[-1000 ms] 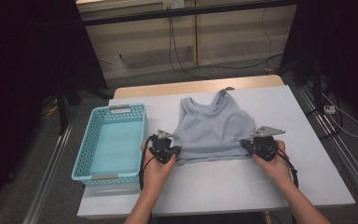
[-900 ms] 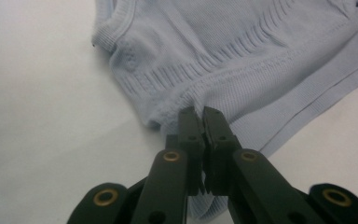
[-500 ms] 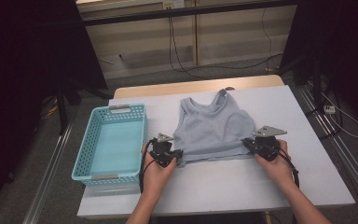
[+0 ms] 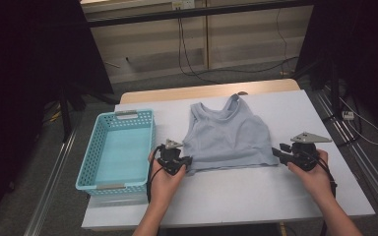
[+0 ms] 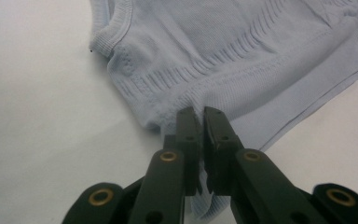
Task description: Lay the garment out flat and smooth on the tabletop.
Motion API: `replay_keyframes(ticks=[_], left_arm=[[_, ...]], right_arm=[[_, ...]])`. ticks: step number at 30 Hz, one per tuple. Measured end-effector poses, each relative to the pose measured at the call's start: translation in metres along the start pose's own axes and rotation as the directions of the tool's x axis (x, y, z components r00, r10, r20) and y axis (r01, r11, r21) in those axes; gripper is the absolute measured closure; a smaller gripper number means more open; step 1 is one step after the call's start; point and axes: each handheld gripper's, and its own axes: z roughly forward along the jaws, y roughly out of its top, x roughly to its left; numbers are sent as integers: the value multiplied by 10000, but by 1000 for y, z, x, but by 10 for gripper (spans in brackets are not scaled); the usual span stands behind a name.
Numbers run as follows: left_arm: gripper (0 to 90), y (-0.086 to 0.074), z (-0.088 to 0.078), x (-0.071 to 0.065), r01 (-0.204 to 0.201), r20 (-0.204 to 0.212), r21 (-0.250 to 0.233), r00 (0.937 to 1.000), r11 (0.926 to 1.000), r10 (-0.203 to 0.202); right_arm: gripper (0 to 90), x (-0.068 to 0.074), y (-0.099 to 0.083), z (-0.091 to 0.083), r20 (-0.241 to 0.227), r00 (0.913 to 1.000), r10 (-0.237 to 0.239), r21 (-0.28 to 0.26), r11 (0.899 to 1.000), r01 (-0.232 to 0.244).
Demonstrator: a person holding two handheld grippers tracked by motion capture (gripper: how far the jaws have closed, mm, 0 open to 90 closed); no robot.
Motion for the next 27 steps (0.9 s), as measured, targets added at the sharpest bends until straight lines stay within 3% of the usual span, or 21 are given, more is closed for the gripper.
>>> replay_keyframes(ticks=[5, 11, 12, 16, 20, 23, 27], left_arm=[[788, 1, -2, -1, 16, 75, -118, 10000, 9999, -16], [659, 3, -5, -1, 379, 68, -513, 9993, 9980, -376], [628, 3, -6, 0, 393, 117, -556, 9992, 9977, -387], [466, 4, -6, 1, 430, -112, -863, 9990, 9953, -441], [443, 4, -7, 3, 382, -177, -865, 9990, 9955, -399], [532, 5, -7, 3, 575, -16, -917, 9983, 9941, -579], [526, 5, -2, 3, 537, -46, -709, 9985, 9960, -541]], right_arm=[[607, 3, -5, 5, -80, 10000, 11, 379, 9993, -8], [595, 5, -9, 14, -306, 9993, 222, 835, 9963, -196], [610, 5, -9, 15, -304, 9990, 325, 829, 9961, -299], [847, 7, -8, 14, -577, 9973, 452, 901, 9951, -399], [882, 2, -5, 9, -634, 9972, 409, 797, 9962, -358], [882, -2, -5, -2, -557, 9979, 343, 759, 9967, -300], [882, -10, -10, -14, -482, 9978, 451, 766, 9962, -413]])
